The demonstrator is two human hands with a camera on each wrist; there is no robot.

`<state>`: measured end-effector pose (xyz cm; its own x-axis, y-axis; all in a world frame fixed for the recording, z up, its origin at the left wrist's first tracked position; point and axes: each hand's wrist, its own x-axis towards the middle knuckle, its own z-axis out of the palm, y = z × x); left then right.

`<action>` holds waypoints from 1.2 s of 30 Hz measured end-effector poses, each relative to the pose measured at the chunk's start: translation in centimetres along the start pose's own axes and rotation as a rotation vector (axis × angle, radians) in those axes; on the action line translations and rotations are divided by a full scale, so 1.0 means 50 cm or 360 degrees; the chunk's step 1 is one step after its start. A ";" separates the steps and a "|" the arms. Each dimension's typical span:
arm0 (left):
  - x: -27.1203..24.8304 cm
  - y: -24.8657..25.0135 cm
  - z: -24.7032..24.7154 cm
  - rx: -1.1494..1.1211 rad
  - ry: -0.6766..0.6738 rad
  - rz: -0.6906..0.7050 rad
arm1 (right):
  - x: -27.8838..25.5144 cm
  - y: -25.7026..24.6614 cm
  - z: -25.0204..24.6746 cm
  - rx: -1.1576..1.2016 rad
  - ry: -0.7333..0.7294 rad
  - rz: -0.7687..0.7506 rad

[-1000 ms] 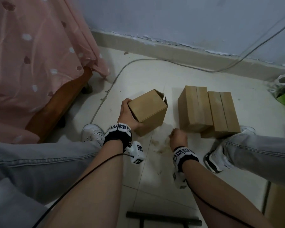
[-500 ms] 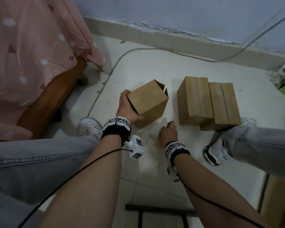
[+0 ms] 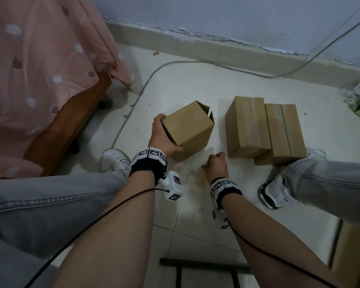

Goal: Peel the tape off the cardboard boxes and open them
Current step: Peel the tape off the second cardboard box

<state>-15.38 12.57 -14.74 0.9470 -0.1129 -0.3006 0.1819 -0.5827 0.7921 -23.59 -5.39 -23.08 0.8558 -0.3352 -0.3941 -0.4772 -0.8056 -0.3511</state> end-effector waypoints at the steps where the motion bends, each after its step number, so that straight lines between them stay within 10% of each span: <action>1: 0.000 0.000 0.000 -0.0002 0.0000 0.0002 | -0.002 0.001 -0.004 -0.0109 0.0032 -0.0049; 19: 0.005 -0.001 0.002 -0.0004 0.0013 0.0005 | -0.008 0.006 0.004 -0.0347 -0.0272 -0.0055; 28: -0.011 0.010 -0.002 0.0009 0.0006 -0.0044 | 0.006 0.020 -0.073 0.0324 -0.0248 0.0343; 36: -0.023 0.059 -0.017 -0.0284 0.0198 -0.0187 | 0.011 -0.068 -0.234 0.1146 0.0037 0.0186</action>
<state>-15.73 11.65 -11.61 0.9399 0.0535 -0.3372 0.3261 -0.4335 0.8401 -19.15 -8.54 -12.17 0.7914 -0.4161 -0.4477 -0.5719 -0.2457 -0.7826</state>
